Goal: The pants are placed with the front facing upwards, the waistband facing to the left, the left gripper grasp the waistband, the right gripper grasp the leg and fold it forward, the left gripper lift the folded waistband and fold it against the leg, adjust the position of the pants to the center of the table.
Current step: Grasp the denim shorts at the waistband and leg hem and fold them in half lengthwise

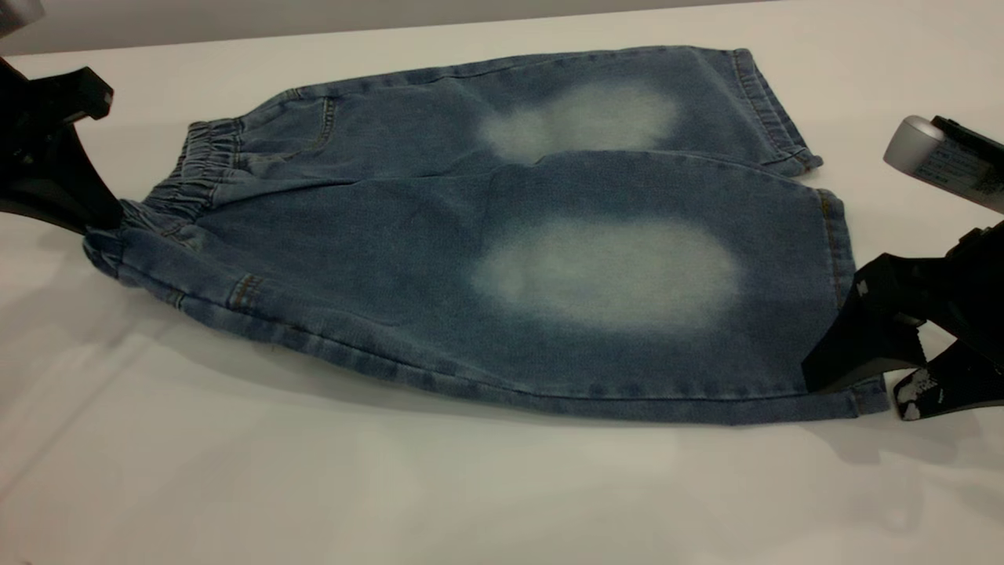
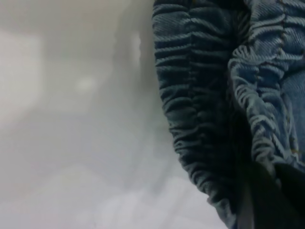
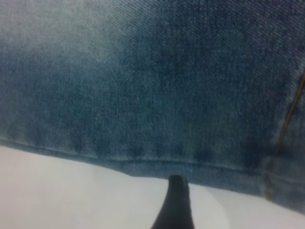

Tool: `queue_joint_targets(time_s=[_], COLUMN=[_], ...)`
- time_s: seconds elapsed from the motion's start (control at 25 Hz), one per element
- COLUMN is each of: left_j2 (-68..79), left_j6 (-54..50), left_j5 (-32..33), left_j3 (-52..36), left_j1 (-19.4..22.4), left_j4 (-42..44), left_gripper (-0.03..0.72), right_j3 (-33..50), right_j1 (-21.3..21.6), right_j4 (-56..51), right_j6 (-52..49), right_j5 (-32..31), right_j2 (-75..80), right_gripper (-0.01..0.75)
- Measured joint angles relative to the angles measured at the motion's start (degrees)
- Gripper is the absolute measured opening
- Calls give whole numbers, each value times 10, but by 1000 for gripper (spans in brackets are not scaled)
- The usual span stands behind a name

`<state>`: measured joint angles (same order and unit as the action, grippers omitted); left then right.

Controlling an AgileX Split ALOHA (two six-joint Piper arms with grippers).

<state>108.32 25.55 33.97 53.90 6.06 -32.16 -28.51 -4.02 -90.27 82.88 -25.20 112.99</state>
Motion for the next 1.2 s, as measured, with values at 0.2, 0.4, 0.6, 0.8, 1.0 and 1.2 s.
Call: queue_joint_targets(time_s=[0.2,0.4,0.6,0.8,1.0,1.2], left_j2=[0,0,0,0,0,0], left_j6=[16,34,42,42,41,41], left_j5=[-1,1,3,4,4,4], left_j3=[0,0,0,0,0,0], left_j1=[0,0,0,0,0,0], left_j4=[-14,-31,-40,-40,-40,-40], left_gripper=[71,71,71,71,71,71], right_j3=[0,0,0,0,0,-9], right_j1=[0,0,0,0,0,0], right_j4=[-22,-74,-89,-99,-98,-96], right_j6=[22,71,72,71,71,71], right_j5=[-17,-53,-63,-66,-75,-72], right_j2=[2,4,4,25,41,41], right_gripper=[552,553,545,459,302,99])
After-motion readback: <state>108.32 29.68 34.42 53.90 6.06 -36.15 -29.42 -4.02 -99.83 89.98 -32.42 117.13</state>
